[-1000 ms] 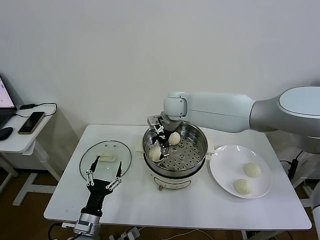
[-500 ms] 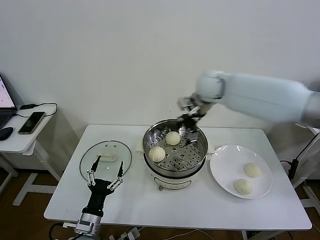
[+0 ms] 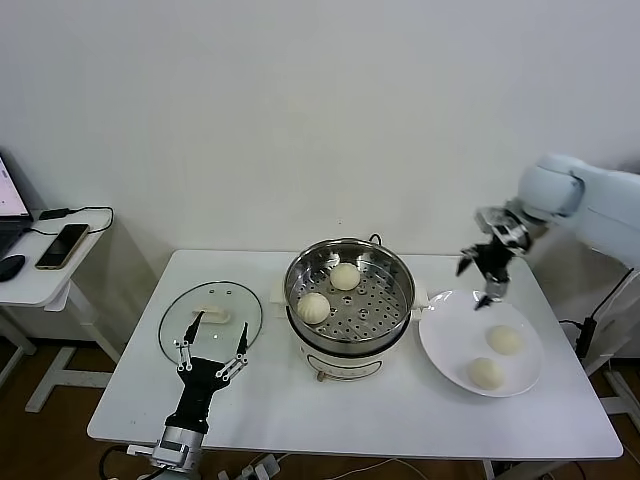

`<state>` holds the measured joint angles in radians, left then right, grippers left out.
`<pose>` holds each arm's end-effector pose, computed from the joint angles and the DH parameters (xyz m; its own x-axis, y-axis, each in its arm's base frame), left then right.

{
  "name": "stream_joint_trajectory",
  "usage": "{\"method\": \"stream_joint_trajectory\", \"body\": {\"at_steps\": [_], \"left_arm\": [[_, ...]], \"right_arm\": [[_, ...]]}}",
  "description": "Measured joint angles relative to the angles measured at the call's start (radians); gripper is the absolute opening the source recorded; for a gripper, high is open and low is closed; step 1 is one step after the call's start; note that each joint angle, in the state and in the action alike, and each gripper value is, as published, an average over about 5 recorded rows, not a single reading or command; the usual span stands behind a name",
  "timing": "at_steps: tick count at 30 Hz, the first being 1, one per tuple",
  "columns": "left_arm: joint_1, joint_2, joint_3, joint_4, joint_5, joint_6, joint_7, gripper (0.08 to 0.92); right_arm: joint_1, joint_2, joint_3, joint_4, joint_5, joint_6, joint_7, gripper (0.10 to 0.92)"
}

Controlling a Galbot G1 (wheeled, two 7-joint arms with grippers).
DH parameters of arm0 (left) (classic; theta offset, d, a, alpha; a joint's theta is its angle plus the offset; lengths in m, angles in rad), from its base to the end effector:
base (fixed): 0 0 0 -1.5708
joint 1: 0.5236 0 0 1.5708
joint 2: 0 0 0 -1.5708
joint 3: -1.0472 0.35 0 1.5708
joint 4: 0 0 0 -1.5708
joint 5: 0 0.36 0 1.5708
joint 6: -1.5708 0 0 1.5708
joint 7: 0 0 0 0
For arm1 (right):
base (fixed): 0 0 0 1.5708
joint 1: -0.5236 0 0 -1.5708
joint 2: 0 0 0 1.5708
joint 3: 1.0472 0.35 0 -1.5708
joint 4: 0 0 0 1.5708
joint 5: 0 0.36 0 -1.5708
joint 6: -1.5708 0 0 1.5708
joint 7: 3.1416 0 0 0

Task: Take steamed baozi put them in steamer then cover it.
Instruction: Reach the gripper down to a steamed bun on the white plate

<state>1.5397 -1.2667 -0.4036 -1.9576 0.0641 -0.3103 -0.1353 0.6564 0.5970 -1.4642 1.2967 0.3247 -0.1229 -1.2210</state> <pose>0.1894 0.0261 -0.3471 -0.9678 0.1700 -0.1856 0.1221 0.9620 0.2441 0.5277 -0.1919 -0.0711 -0.0407 -0.1295 0.9907 -0.9919 -0.1139 -0.0556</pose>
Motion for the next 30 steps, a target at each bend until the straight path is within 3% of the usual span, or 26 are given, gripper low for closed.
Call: {"method": "stream_joint_trajectory", "body": {"at_steps": [30], "left_arm": [[0.005, -0.007, -0.012, 0.011, 0.006, -0.002, -0.001, 0.823]], "right_arm": [[-0.406, -0.011, 0.204, -0.106, -0.105, 0.015, 0.066, 0.823]]}}
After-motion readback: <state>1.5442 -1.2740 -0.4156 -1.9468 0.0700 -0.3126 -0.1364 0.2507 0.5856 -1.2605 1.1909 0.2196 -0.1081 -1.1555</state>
